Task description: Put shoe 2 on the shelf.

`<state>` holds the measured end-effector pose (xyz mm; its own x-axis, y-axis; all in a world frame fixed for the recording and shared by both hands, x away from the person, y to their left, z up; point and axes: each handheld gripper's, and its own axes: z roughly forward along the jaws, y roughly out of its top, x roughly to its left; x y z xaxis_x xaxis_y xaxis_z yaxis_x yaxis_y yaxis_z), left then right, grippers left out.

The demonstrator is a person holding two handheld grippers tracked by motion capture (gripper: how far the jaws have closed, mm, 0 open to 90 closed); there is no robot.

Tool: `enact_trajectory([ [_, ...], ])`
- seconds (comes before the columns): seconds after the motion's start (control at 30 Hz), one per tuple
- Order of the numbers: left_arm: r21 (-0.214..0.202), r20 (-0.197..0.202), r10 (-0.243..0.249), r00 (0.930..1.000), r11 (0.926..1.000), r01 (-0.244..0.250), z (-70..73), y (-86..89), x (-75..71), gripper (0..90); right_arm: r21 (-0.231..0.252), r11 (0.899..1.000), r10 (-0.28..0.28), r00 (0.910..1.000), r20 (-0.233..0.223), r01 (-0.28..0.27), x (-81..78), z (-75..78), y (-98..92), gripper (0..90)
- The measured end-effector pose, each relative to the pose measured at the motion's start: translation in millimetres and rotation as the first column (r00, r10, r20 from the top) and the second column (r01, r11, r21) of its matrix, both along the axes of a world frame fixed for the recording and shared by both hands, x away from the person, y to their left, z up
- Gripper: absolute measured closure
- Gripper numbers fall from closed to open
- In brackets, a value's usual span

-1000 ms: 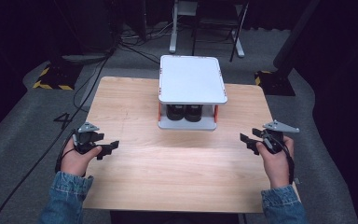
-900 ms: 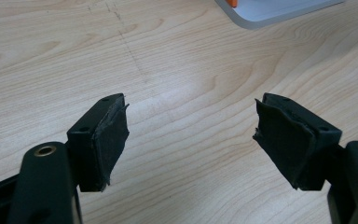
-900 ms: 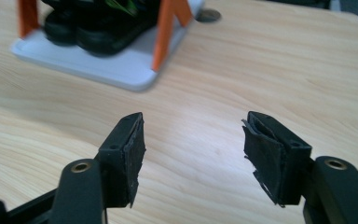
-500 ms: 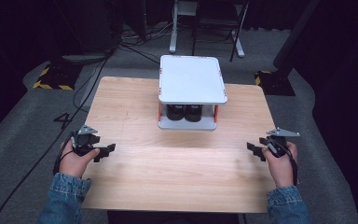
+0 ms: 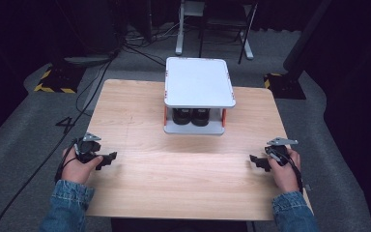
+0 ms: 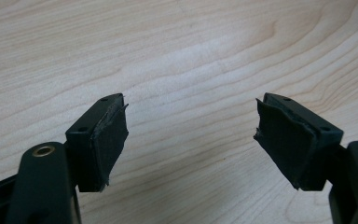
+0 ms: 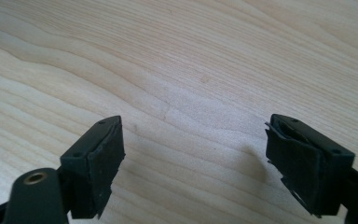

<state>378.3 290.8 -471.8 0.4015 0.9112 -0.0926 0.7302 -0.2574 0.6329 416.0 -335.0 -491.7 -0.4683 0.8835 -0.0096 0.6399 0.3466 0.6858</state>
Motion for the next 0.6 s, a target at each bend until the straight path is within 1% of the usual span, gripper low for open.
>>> enact_trajectory([
  [0.07,0.01,-0.003,0.0,1.0,1.0,0.0,-0.9,-0.6,0.2,24.1,-0.018,1.0,-0.008,1.0,-0.002,0.008,1.3,-2.9,1.9,19.4],
  [0.1,0.015,0.001,-0.004,1.0,0.9999,0.004,-1.5,-0.9,0.8,23.9,-0.018,1.0,-0.01,0.9999,-0.006,0.01,1.6,-4.1,2.7,18.4],
  [0.13,0.022,0.001,-0.007,1.0,0.9997,0.007,-1.7,-1.4,0.9,23.6,-0.001,1.0,-0.022,0.9997,-0.004,0.022,1.8,-5.4,3.9,17.2],
  [0.3,0.035,-0.002,-0.017,0.9999,0.9992,0.017,-5.4,-5.0,2.5,22.6,0.017,0.998,-0.056,0.9978,0.035,0.056,4.4,-9.6,7.7,15.1],
  [0.37,0.043,-0.002,-0.021,0.9998,0.9989,0.021,-6.8,-6.5,3.1,22.3,0.028,0.997,-0.069,0.9956,0.063,0.068,5.5,-12.6,8.3,13.7],
  [0.47,0.054,-0.007,-0.029,0.9995,0.9981,0.03,-8.8,-9.0,4.0,21.5,0.03,0.997,-0.077,0.995,0.065,0.075,6.1,-13.1,8.8,13.0],
  [0.57,0.075,-0.004,-0.036,0.9993,0.9965,0.037,-11.2,-11.8,5.5,21.4,0.028,0.996,-0.085,0.9946,0.061,0.083,6.8,-13.4,9.6,9.9],
  [0.6,0.076,-0.007,-0.036,0.9993,0.9965,0.037,-11.8,-12.8,5.7,21.2,0.027,0.996,-0.089,0.9944,0.057,0.087,7.1,-13.5,10.5,8.8],
])
